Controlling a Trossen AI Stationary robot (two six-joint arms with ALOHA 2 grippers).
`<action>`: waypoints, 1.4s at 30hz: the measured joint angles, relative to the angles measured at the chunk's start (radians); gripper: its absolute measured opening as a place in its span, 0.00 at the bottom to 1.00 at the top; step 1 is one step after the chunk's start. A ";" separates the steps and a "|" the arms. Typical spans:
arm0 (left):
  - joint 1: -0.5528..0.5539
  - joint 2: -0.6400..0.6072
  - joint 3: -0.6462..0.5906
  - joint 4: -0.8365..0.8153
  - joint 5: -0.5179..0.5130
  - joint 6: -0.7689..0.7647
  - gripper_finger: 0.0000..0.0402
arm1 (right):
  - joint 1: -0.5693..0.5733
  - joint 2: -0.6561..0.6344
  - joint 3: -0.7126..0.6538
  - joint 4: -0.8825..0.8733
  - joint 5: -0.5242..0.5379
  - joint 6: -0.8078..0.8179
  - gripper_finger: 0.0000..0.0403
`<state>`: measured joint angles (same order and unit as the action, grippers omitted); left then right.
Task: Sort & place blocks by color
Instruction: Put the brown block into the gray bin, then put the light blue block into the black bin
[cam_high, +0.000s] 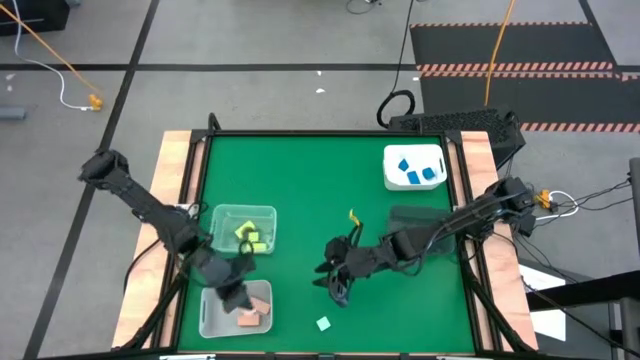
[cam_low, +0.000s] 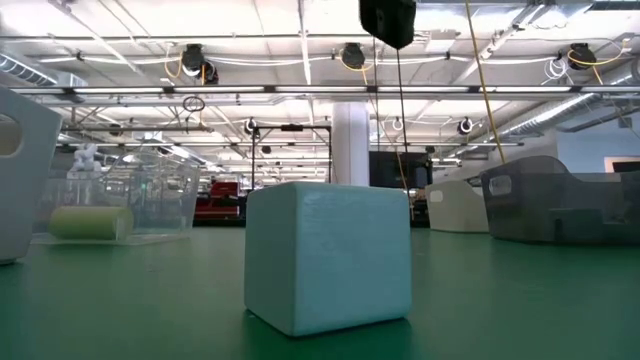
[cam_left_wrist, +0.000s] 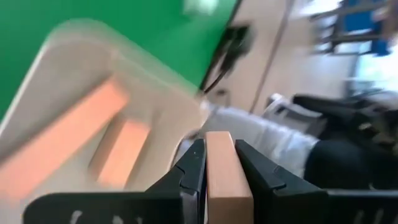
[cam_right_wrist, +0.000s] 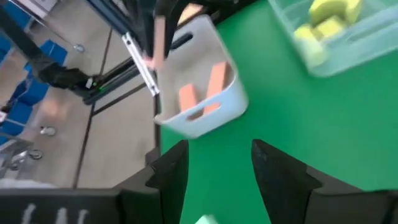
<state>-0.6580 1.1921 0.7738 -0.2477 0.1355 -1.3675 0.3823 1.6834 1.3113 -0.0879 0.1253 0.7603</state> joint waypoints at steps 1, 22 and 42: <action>-0.028 0.000 0.000 -0.031 -0.001 -0.025 0.15 | 0.012 0.006 0.000 0.006 0.000 0.016 0.41; -0.294 0.083 0.000 -0.243 -0.136 -0.280 0.36 | 0.140 0.227 -0.001 0.158 0.004 0.297 0.58; -0.293 -0.074 -0.001 -0.166 -0.169 -0.081 0.49 | 0.234 0.225 -0.008 0.078 0.188 -0.358 0.52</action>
<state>-0.9512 1.1185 0.7731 -0.4141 -0.0339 -1.4483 0.6161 1.9083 1.3038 -0.0098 0.3132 0.4021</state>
